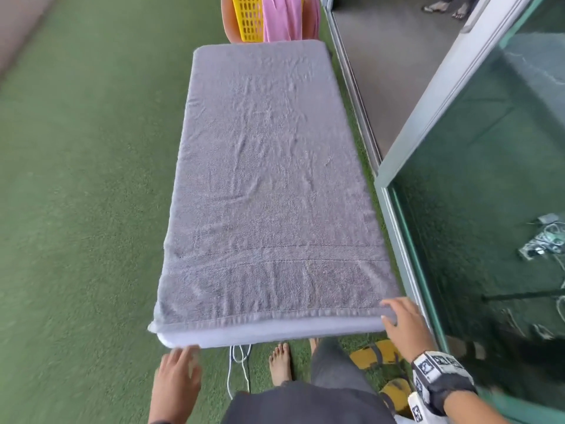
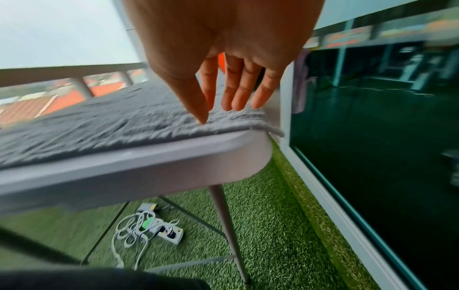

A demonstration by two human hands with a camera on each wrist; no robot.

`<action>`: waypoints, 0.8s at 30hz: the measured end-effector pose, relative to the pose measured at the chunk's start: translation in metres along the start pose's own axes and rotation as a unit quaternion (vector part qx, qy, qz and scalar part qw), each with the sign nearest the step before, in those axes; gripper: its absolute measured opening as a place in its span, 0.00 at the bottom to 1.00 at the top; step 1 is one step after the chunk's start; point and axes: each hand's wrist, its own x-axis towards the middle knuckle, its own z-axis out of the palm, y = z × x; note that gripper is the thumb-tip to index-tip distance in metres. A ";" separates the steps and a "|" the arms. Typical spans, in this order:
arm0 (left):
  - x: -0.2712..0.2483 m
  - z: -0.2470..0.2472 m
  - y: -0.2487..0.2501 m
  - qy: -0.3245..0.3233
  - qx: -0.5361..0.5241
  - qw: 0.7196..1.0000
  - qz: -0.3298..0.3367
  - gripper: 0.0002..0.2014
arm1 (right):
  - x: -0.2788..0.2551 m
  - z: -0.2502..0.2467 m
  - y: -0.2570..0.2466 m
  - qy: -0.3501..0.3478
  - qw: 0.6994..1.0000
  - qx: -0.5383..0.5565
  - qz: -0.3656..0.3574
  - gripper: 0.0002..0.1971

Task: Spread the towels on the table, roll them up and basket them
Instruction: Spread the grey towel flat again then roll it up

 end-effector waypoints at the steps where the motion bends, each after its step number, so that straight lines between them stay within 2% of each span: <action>1: -0.001 -0.004 -0.044 -0.057 -0.010 0.997 -0.045 0.26 | 0.001 0.007 -0.002 -0.025 0.999 -0.016 -0.033 0.17; 2: -0.018 0.008 -0.114 -0.074 0.075 0.993 -0.044 0.35 | 0.004 0.013 -0.004 -0.046 0.997 -0.029 -0.048 0.17; 3: -0.042 0.015 -0.182 -0.151 0.146 0.974 -0.088 0.35 | 0.008 0.016 -0.004 -0.060 0.996 -0.040 -0.054 0.18; 4: -0.052 0.024 -0.229 -0.199 0.200 0.954 -0.103 0.28 | 0.011 0.018 -0.004 -0.068 0.995 -0.046 -0.056 0.17; 5: -0.063 0.035 -0.270 -0.228 0.212 0.945 -0.100 0.24 | 0.014 0.020 -0.002 -0.067 0.995 -0.053 -0.058 0.17; 6: -0.060 0.044 -0.288 -0.223 0.218 0.947 -0.078 0.22 | 0.017 0.020 0.000 -0.062 0.994 -0.061 -0.059 0.16; 7: -0.050 0.043 -0.280 -0.253 0.208 0.943 -0.062 0.20 | 0.021 0.021 0.004 -0.056 0.994 -0.069 -0.063 0.15; 10: -0.040 0.046 -0.283 -0.244 0.200 0.949 -0.014 0.16 | 0.025 0.013 0.007 -0.054 0.990 -0.102 -0.081 0.10; 14: -0.025 0.050 -0.292 -0.239 0.170 0.953 -0.078 0.10 | 0.029 0.005 0.000 -0.057 0.983 -0.141 -0.101 0.07; 18: -0.019 0.054 -0.299 -0.252 0.181 0.941 -0.132 0.15 | 0.031 0.008 -0.011 -0.092 0.976 -0.168 -0.102 0.09; 21: -0.022 0.050 -0.301 -0.235 0.181 0.946 -0.129 0.16 | 0.032 0.007 -0.018 -0.099 0.973 -0.179 -0.108 0.11; 24: -0.022 0.038 -0.300 -0.168 0.188 0.961 -0.114 0.11 | 0.033 -0.002 -0.022 -0.058 0.977 -0.174 -0.105 0.11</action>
